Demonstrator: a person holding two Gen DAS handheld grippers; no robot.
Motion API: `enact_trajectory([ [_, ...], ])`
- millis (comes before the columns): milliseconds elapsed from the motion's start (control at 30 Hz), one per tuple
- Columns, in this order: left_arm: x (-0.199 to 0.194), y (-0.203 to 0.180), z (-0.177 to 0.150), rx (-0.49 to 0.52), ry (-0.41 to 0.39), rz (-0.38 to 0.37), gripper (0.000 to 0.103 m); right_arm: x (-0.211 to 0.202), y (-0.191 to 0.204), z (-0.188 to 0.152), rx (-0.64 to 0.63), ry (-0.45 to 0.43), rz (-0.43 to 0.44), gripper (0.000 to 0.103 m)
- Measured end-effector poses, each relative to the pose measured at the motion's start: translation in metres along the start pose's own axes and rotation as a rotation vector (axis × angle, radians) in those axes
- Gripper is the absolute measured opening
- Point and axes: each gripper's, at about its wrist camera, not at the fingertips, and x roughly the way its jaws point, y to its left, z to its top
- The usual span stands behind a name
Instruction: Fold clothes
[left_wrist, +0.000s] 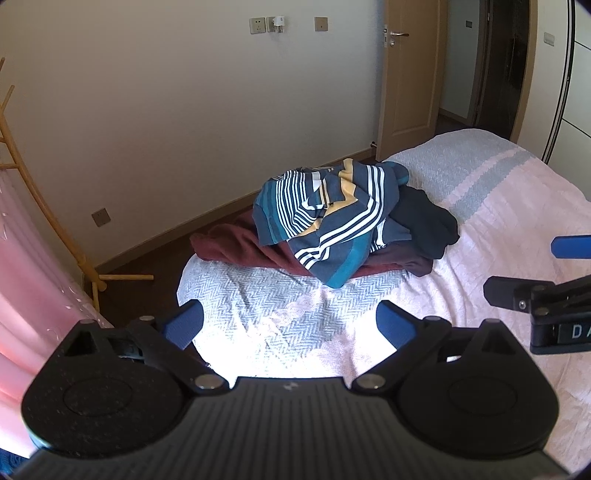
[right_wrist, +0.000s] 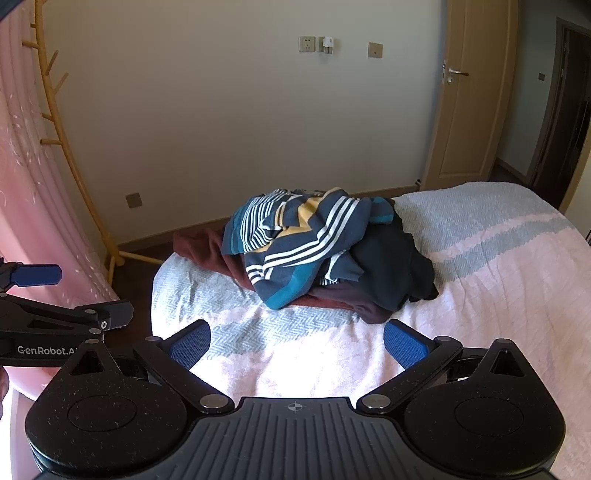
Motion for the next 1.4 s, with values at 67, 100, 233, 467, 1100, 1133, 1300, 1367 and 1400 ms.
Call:
enact_trajectory([
  [67, -0.001, 0.000, 0.000, 0.006, -0.001, 0.003, 0.098, 0.000, 0.000, 0.001, 0.002, 0.000, 0.001, 0.102],
  [100, -0.001, 0.000, 0.001, 0.010, -0.002, 0.005, 0.098, 0.000, -0.001, 0.002, 0.002, 0.000, 0.001, 0.102],
  [233, -0.002, -0.001, 0.001, 0.014, 0.000, 0.007, 0.098, 0.001, 0.000, 0.001, 0.002, -0.004, 0.000, 0.102],
  [467, -0.003, -0.001, 0.000, 0.015, 0.004, 0.008, 0.098, 0.002, 0.000, -0.002, 0.001, -0.001, 0.001, 0.102],
  [1100, -0.001, -0.006, -0.004, 0.029, 0.030, 0.028, 0.098, 0.006, -0.005, -0.007, 0.008, 0.018, 0.022, 0.102],
  [1133, -0.001, -0.006, -0.004, 0.031, 0.031, 0.030, 0.098, 0.005, -0.006, -0.007, 0.010, 0.018, 0.025, 0.102],
  [1300, -0.001, -0.010, -0.005, 0.037, 0.038, 0.039, 0.098, 0.007, -0.014, -0.008, 0.024, 0.025, 0.043, 0.102],
  [1367, -0.001, -0.011, -0.006, 0.038, 0.041, 0.043, 0.098, 0.010, -0.020, -0.010, 0.043, 0.031, 0.057, 0.102],
  [1400, 0.000, -0.011, -0.007, 0.039, 0.043, 0.045, 0.098, 0.012, -0.024, -0.011, 0.070, 0.035, 0.076, 0.102],
])
